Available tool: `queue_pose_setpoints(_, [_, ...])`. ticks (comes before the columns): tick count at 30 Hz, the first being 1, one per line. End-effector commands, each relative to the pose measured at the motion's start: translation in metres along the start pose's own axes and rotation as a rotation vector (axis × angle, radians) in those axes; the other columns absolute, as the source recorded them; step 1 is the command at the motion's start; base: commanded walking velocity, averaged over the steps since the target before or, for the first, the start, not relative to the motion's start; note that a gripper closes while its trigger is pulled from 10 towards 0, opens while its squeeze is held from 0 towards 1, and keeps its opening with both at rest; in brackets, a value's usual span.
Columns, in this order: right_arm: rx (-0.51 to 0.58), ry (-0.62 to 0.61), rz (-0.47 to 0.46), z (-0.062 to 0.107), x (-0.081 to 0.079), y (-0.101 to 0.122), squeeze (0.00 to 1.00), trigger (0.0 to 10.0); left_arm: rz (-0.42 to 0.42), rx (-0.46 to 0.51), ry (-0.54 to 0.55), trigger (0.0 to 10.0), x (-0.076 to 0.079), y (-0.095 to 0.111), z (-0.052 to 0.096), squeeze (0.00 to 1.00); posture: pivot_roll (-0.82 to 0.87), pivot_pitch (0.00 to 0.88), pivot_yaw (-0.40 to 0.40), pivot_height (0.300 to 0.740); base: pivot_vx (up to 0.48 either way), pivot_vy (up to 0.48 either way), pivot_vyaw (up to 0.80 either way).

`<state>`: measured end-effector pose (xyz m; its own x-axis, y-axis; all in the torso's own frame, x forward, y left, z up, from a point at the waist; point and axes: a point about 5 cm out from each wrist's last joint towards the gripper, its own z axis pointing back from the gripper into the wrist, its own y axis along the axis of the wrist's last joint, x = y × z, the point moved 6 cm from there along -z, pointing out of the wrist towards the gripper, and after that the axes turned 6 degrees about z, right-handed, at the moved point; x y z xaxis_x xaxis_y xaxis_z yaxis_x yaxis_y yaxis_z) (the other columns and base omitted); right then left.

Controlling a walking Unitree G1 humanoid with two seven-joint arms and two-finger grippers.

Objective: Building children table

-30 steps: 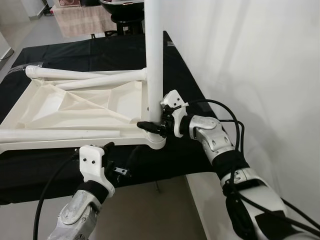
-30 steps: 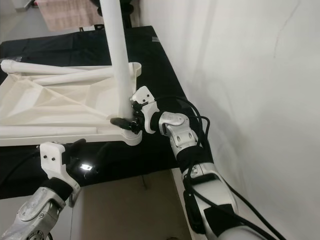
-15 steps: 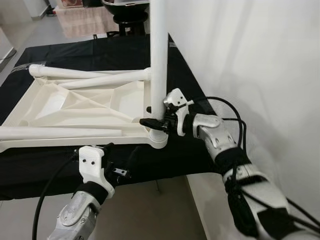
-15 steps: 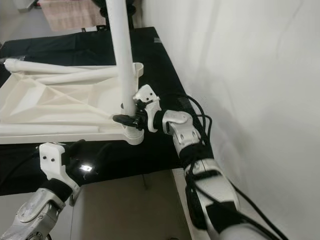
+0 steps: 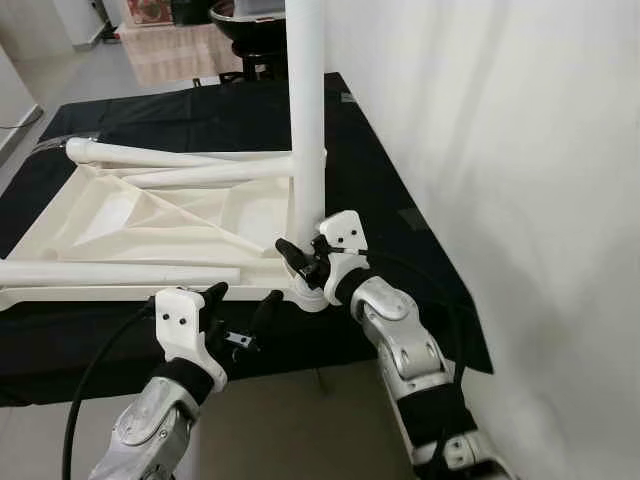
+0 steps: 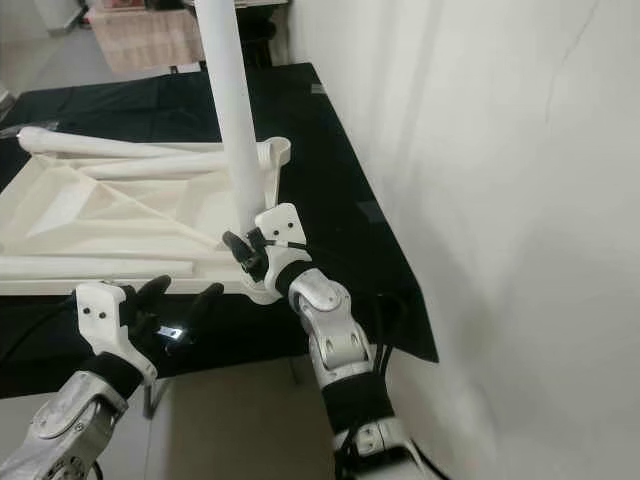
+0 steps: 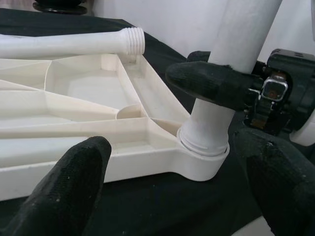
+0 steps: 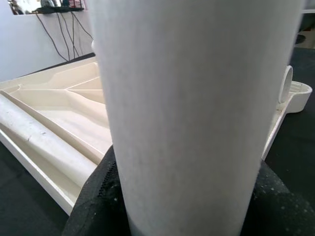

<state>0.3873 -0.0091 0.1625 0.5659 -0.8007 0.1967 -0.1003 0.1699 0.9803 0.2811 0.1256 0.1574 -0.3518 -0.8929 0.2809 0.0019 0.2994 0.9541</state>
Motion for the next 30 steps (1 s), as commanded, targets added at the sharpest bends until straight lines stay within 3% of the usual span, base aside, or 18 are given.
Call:
queue_pose_setpoints(1, [-0.081, -0.002, -0.037, -0.001, -0.005, -0.022, 0.0, 0.0, -0.001, -0.022, 0.013, 10.0, -0.005, -0.004, 0.002, 0.0, 0.01, 0.102, 0.042, 0.74, 0.0, 0.0, 0.0])
queue_pose_setpoints(3, [-0.087, 0.0, -0.044, -0.005, -0.009, -0.02, 0.0, 0.0, -0.012, -0.017, 0.027, 10.0, -0.006, -0.004, 0.002, 0.0, 0.01, 0.098, 0.04, 0.74, 0.0, 0.0, 0.0])
queue_pose_setpoints(4, [-0.085, 0.012, -0.041, -0.007, -0.008, -0.019, 0.0, 10.0, -0.013, -0.016, 0.029, 10.0, -0.006, -0.004, 0.003, 0.0, 0.01, 0.095, 0.04, 0.74, 0.0, 0.0, 0.0])
queue_pose_setpoints(6, [-0.08, 0.032, -0.033, -0.007, -0.006, -0.018, 0.0, 10.0, -0.011, -0.017, 0.028, 10.0, -0.006, -0.004, 0.003, 0.0, 0.01, 0.095, 0.041, 0.74, 0.0, 0.0, 0.0])
queue_pose_setpoints(7, [-0.063, 0.092, -0.025, -0.008, -0.005, -0.015, 1.0, 10.0, -0.009, -0.019, 0.025, 10.0, -0.005, -0.005, 0.003, 0.0, 0.01, 0.093, 0.042, 0.74, 0.0, 0.0, 0.0])
queue_pose_setpoints(11, [-0.051, 0.133, -0.02, -0.009, -0.004, -0.012, 1.0, 10.0, -0.008, -0.02, 0.023, 10.0, -0.005, -0.005, 0.003, 0.0, 0.01, 0.093, 0.042, 0.74, 0.0, 0.0, 0.0])
queue_pose_setpoints(13, [0.026, 0.257, -0.019, -0.005, -0.001, 0.007, 1.0, 10.0, -0.005, -0.022, 0.019, 10.0, -0.004, -0.006, 0.003, 0.0, 0.0, 0.092, 0.04, 0.74, 0.0, 0.0, 0.0])
queue_pose_setpoints(14, [0.026, 0.257, -0.019, -0.005, -0.001, 0.007, 1.0, 10.0, -0.005, -0.022, 0.019, 10.0, -0.004, -0.006, 0.003, 0.0, 0.0, 0.092, 0.04, 0.74, 0.0, 0.0, 0.0])
queue_pose_setpoints(15, [0.051, 0.322, 0.01, -0.003, 0.004, 0.016, 0.23, 10.0, -0.004, -0.022, 0.016, 10.0, -0.003, -0.006, 0.002, 0.0, 0.0, 0.093, 0.038, 0.74, 0.0, 0.0, 0.0])
queue_pose_setpoints(17, [0.065, 0.364, 0.032, -0.003, 0.008, 0.021, 0.23, 10.0, -0.003, -0.022, 0.015, 10.0, -0.003, -0.006, 0.002, 0.0, 0.01, 0.094, 0.035, 0.74, 0.0, 0.0, 0.0])
queue_pose_setpoints(18, [0.069, 0.399, 0.061, -0.003, 0.012, 0.024, 0.0, 10.0, -0.002, -0.022, 0.014, 10.0, -0.002, -0.006, 0.002, 0.0, 0.01, 0.094, 0.033, 0.74, 0.0, 0.0, 0.0])
queue_pose_setpoints(23, [0.074, 0.486, 0.063, -0.005, 0.014, 0.03, 0.0, 10.0, -0.003, -0.02, 0.013, 10.0, -0.002, -0.006, 0.002, 0.0, 0.01, 0.094, 0.031, 0.74, 0.0, 0.0, 0.0])
queue_pose_setpoints(24, [0.058, 0.532, 0.064, -0.005, 0.012, 0.029, 0.0, 8.8, -0.003, -0.02, 0.013, 10.0, -0.001, -0.006, 0.002, 0.0, 0.02, 0.099, 0.028, 0.74, 0.0, 0.0, 0.0])
queue_pose_setpoints(26, [0.046, 0.565, 0.065, -0.006, 0.012, 0.028, 0.0, 8.8, -0.003, -0.02, 0.013, 10.0, -0.001, -0.006, 0.002, 0.0, 0.02, 0.099, 0.028, 0.74, 0.0, 0.0, 0.0])
queue_pose_setpoints(27, [0.035, 0.589, 0.065, -0.006, 0.012, 0.028, 0.0, 0.0, -0.002, -0.02, 0.012, 10.0, 0.0, -0.006, 0.003, 0.0, 0.03, 0.102, 0.029, 0.74, 0.0, 0.0, 0.0])
queue_pose_setpoints(30, [0.021, 0.605, 0.054, -0.006, 0.016, 0.028, 0.0, 0.0, 0.0, -0.023, 0.01, 10.0, 0.001, -0.006, 0.004, 0.0, 0.03, 0.107, 0.03, 0.74, 0.0, 0.0, 0.0])
